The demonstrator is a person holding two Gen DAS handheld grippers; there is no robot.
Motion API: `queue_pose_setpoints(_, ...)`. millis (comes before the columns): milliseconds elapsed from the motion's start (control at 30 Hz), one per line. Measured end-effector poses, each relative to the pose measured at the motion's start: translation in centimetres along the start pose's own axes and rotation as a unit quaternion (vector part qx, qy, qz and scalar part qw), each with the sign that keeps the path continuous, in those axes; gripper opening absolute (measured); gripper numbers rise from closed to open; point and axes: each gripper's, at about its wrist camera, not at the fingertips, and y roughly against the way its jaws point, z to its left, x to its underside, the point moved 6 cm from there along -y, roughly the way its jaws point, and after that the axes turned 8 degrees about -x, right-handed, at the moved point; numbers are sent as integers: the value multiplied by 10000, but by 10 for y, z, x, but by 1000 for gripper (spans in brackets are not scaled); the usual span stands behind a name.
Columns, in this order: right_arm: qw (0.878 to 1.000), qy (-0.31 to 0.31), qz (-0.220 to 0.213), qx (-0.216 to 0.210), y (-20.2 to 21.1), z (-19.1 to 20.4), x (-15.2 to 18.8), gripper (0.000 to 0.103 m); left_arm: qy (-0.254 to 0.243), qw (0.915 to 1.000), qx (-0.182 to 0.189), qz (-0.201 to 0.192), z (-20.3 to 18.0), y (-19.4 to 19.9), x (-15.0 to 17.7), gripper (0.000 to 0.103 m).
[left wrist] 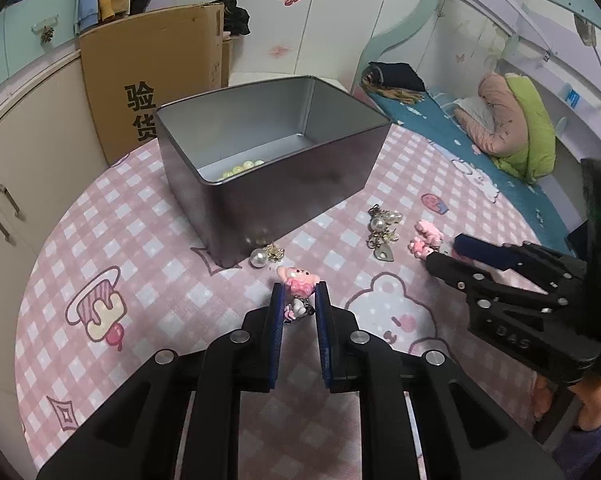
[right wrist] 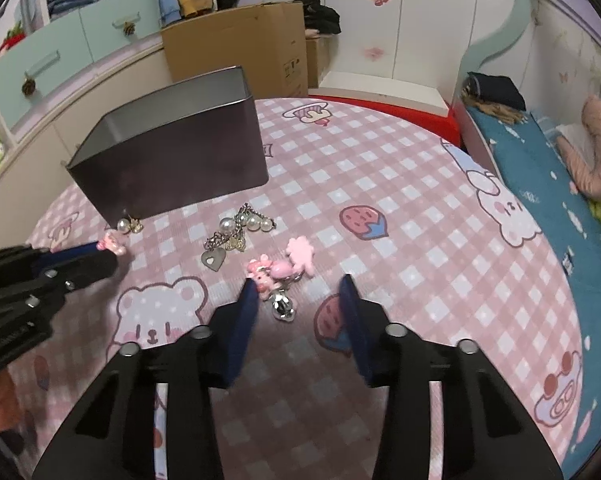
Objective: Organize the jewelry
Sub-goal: 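Lift the pink charm with the left tool while the right tool grasps a silver charm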
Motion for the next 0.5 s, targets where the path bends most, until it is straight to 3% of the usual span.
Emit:
queue_pose_setpoints(133, 9999, 81, 20, -88, 3, 6, 5, 14, 49, 9999, 114, -13, -1, 2, 0, 14)
queue_pose_setpoints(500, 9987, -219, -343, -309, 48, 3, 3, 13, 96, 9982, 582, -143, -5, 26, -5, 14)
